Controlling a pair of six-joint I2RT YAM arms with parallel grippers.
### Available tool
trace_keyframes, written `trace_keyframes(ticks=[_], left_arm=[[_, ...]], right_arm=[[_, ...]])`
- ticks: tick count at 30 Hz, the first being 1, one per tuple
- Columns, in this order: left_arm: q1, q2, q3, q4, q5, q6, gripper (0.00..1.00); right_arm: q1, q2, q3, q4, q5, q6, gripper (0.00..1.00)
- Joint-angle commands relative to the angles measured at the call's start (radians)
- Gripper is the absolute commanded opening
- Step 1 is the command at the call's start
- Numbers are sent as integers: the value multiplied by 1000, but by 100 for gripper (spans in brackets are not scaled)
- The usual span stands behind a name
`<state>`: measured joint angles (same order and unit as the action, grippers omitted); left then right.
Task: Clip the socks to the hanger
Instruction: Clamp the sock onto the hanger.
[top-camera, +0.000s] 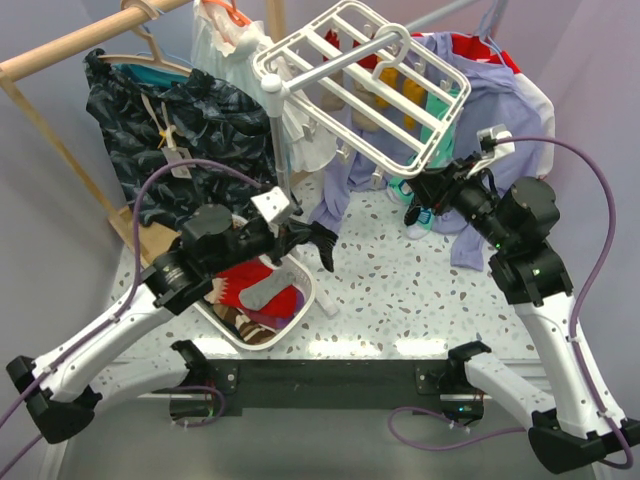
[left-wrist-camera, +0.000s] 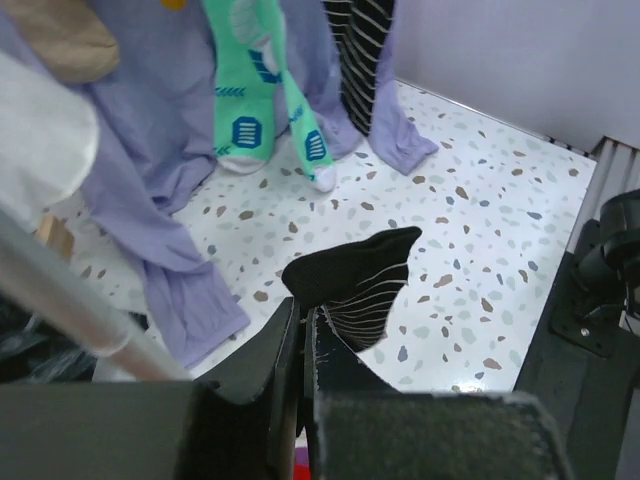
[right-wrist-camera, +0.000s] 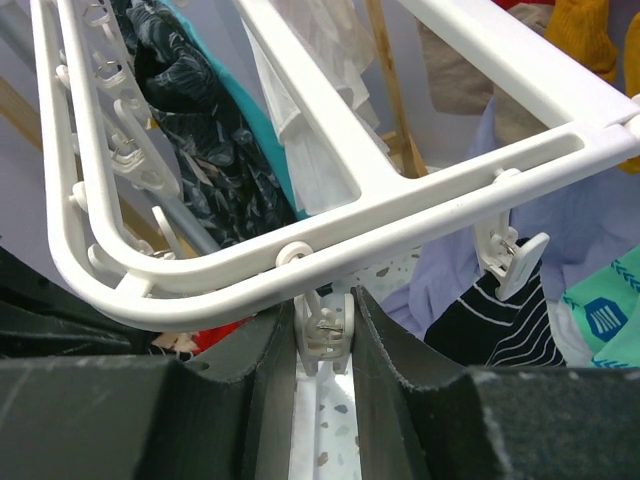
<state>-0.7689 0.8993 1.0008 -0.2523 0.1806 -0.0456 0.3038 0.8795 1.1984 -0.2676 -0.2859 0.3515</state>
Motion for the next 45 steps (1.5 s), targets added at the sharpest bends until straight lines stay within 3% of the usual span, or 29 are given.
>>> trace_keyframes(ticks=[1,11,24,45], left_arm=[[-85,94,106,140,17,87,0],[-167,289,170,383,-75,4,0],[-216,386,174,579,-227,-54,0],[-216,424,190,670,-260,-131,0]], right_arm=[[-3,6,13,56,-65,14,15],[-3,9,7,65,-96,10,15],[-2,9,-14,103,-150,30,13],[-2,4,-39,119,-185,30,13]])
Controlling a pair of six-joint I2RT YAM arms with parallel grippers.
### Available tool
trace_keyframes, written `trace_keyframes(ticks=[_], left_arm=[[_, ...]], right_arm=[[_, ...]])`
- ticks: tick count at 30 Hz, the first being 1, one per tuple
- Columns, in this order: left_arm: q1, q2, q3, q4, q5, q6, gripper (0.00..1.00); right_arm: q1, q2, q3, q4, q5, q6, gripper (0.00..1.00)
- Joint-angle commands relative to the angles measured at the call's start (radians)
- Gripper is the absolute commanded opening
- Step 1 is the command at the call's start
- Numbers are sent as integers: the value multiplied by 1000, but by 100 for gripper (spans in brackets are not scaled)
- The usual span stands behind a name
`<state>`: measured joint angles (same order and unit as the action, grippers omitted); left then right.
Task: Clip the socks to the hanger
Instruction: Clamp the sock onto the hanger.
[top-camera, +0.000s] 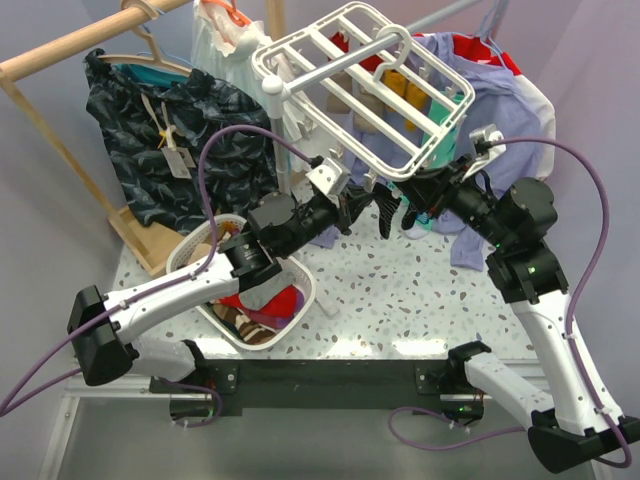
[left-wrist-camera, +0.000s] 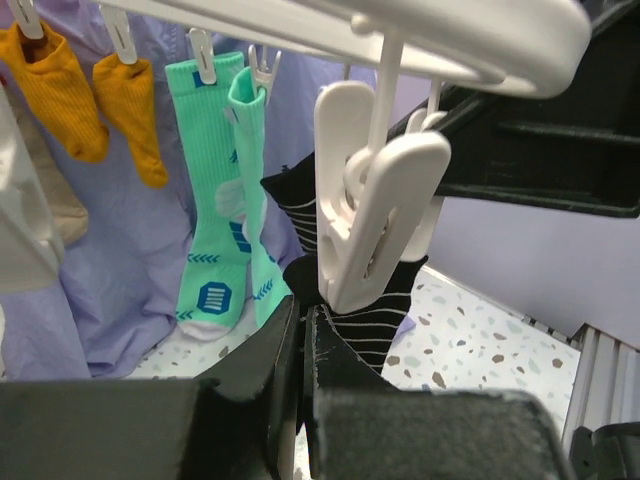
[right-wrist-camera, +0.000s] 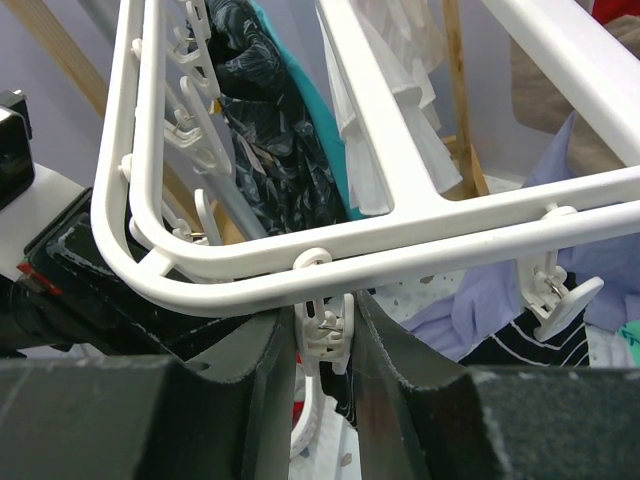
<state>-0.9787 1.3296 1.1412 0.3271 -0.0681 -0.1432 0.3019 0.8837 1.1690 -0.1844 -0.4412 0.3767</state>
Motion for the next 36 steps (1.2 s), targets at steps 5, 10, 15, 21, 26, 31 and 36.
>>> trace_keyframes(ticks=[5,10,15,21,26,31,36], left_arm=[[-11,5,60,95,-13,-44,0],[-11,14,71,96,-10,-56,0],[-12,16,80,107,-2,-75,0],[-17,13,81,116,-1,-88,0],[-17,11,78,121,7,-95,0],[-17,11,65,118,5,-96,13],[-17,-13,19,124,11,-85,35]], right_arm=[[0,1,-6,40,-37,7,13],[-1,1,-8,40,-44,7,13],[-1,1,-14,42,-45,10,13],[0,-3,-19,40,-41,8,19],[0,-9,-19,34,-28,4,53],[0,-20,-14,5,21,-18,65],[-1,-37,-11,-16,82,-28,66]])
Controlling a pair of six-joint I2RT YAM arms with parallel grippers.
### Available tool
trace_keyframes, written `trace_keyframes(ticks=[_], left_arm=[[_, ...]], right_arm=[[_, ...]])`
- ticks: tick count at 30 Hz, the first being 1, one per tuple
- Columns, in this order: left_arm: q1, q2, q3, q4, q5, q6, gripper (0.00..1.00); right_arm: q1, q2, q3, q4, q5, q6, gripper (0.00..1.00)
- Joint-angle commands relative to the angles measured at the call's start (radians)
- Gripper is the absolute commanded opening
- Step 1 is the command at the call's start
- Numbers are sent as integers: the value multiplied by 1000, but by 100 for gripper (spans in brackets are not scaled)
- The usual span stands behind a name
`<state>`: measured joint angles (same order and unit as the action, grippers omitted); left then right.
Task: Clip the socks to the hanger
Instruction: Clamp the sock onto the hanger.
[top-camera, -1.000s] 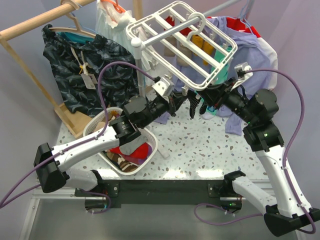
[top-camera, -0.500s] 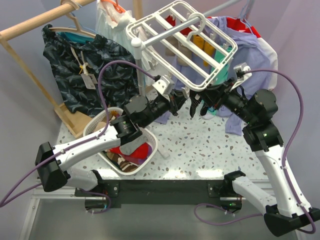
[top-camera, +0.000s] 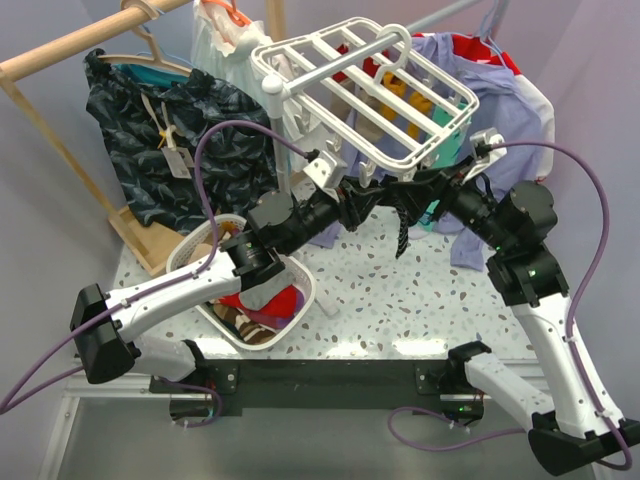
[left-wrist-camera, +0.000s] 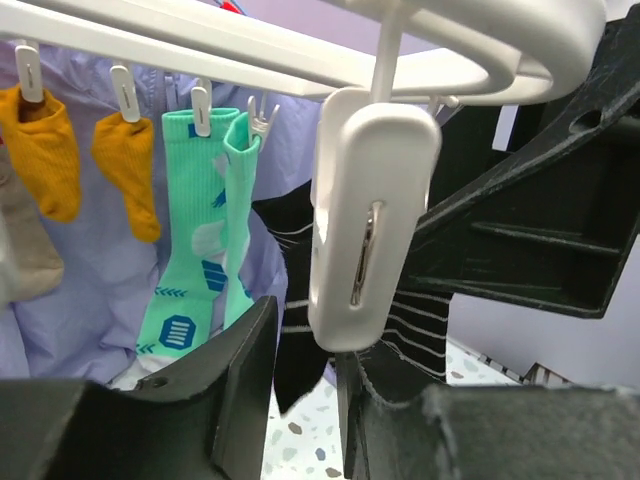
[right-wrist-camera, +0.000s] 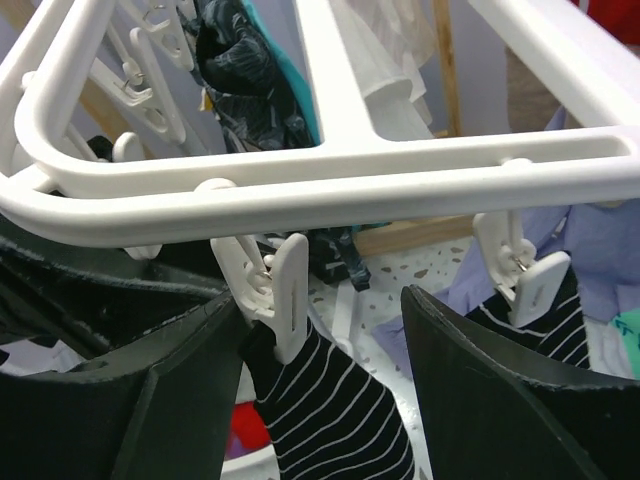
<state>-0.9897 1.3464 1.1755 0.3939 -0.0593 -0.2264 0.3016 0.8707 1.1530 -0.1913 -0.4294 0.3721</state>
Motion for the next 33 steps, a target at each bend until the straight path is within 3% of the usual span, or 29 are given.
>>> trace_keyframes(ticks=[1,8,11,28,33], left_arm=[[-6,-45,-26,60,0,2,38],[-6,-136,-137,103,13,65,64],[-6,-171,-165,144,13,104,69],[-47,-58,-50,260,-10,169,63],[-150,-29,-33,295,-163,298,62]], right_arm=[[-1,-29,7,-13,83,-25,66],[1,-42,7,-36,187,-30,65],[1,-44,4,-48,224,-30,65],[1,-45,-1,-66,287,-33,65],[1,-50,-3,-68,290,-32,66]])
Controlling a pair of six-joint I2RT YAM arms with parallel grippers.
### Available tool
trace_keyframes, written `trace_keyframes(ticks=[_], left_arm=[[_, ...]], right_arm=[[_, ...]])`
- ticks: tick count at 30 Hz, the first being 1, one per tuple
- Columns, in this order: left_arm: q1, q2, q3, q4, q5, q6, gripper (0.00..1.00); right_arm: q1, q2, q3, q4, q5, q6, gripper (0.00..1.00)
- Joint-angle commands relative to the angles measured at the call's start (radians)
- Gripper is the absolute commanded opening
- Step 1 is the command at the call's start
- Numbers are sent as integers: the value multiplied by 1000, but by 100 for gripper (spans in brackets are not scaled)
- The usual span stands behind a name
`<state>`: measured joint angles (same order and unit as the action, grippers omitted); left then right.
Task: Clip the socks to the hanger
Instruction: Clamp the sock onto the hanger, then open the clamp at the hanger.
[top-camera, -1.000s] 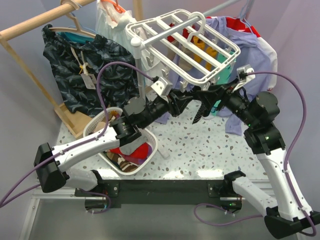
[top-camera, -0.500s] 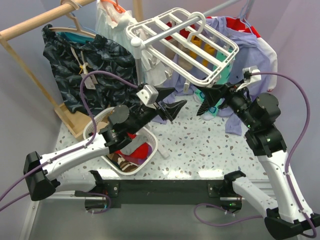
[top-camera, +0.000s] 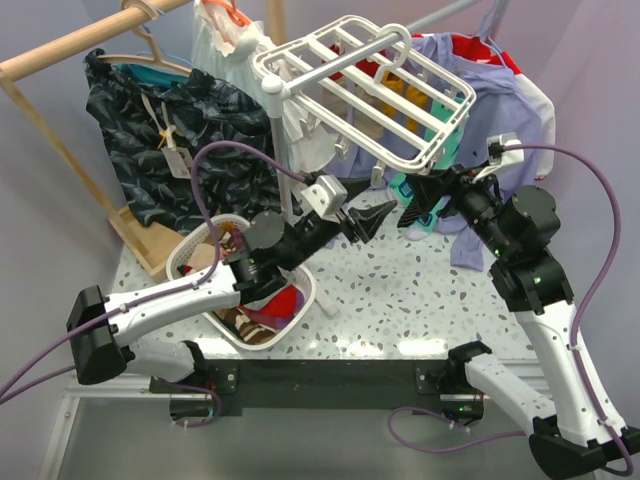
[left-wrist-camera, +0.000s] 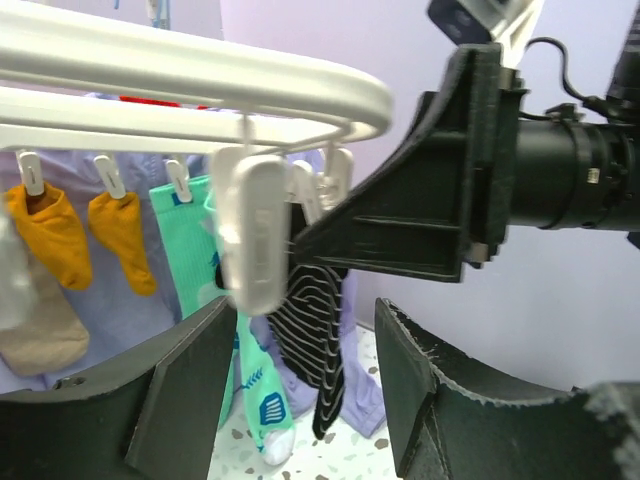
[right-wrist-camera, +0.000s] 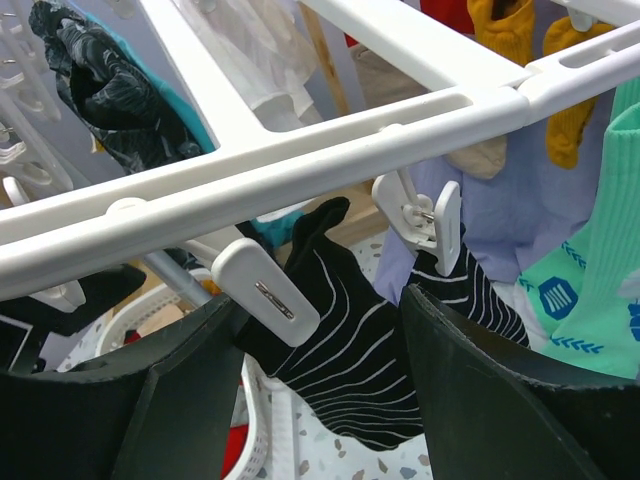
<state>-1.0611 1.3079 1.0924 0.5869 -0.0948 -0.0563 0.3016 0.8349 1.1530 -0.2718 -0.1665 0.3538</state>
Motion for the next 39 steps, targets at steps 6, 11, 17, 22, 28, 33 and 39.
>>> trace_keyframes(ticks=[6,11,17,22,28,33,39], left_arm=[[-148,42,78,146,-420,253,59],[-151,53,89,152,-511,251,55],[-152,86,121,146,-537,272,50],[-155,94,118,180,-496,303,49],[-154,88,100,206,-456,306,29],[-154,77,74,229,-448,315,9],[-154,82,55,205,-416,283,0]], right_arm=[[1,-19,-3,13,27,-15,66],[1,-22,-6,10,27,-13,66],[1,-19,2,9,24,-16,66],[1,-19,7,2,27,-21,66],[1,-17,10,-6,31,-32,66],[1,-29,39,-66,32,-75,66],[1,-37,149,-225,-34,-141,68]])
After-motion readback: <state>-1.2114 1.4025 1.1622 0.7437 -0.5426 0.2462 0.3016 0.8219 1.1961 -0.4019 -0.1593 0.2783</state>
